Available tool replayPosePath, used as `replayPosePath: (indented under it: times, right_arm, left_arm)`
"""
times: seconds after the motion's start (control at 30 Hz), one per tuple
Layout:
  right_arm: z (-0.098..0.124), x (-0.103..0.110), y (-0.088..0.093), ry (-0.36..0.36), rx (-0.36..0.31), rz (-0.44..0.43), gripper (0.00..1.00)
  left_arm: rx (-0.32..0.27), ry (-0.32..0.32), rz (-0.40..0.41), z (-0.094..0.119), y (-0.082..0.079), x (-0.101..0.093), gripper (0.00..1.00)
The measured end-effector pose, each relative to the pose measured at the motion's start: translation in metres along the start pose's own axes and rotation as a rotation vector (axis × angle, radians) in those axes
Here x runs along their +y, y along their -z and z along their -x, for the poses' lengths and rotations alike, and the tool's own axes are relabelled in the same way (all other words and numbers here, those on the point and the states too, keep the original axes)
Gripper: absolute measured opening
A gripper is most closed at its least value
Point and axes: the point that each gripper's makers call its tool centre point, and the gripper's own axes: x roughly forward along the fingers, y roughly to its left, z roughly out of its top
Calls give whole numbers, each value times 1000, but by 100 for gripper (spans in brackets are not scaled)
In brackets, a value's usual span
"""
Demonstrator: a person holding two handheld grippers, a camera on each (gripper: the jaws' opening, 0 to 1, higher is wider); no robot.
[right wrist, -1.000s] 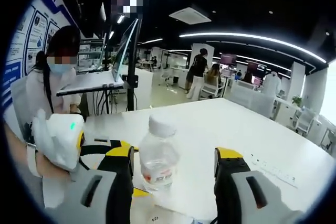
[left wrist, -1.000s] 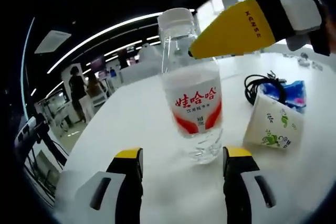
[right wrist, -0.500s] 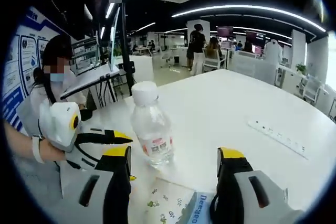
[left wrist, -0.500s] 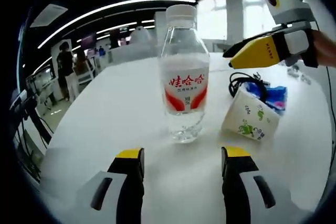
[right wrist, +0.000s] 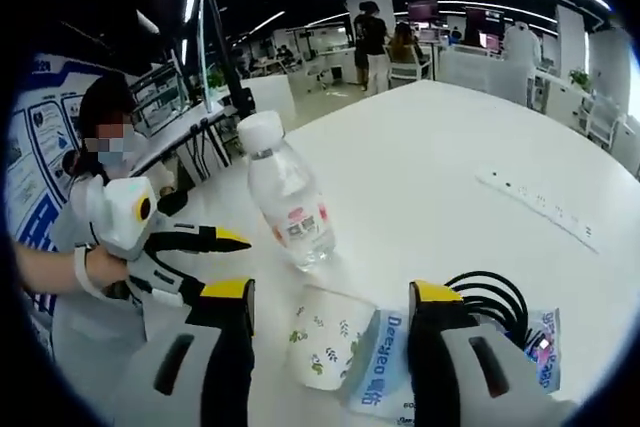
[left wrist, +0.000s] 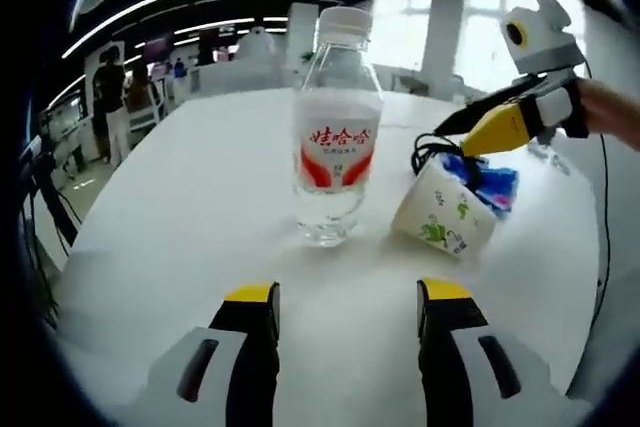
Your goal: Arrange the tabletop items into an orderly group along one side of the table until the central work area is clear of visible clutter.
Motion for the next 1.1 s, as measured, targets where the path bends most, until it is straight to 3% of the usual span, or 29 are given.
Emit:
replayPosePath:
  times: [0.13,0.27,0.33,0.47,0.73,1.1]
  right_arm:
    - [5,-2,5,-5,16,-18,57]
    - [9,-3,13,-11,33,-68,56]
    - [12,1,15,-20,33,-82,56]
    - [16,-2,25,-3,57,-77,55]
    - [20,-3,31,-2,64,-101,54]
    - [25,-4,40,3,70,-130,54]
  left_arm:
    - [13,45,37,6,3,-13,51]
    - [8,99,124,12,0,-24,49]
    - [-22,100,103,14,-5,-24,45]
    - [-28,141,162,14,-9,-34,45]
    - [-32,192,195,9,-15,-45,42]
    - [-47,277,317,-2,-27,-70,48]
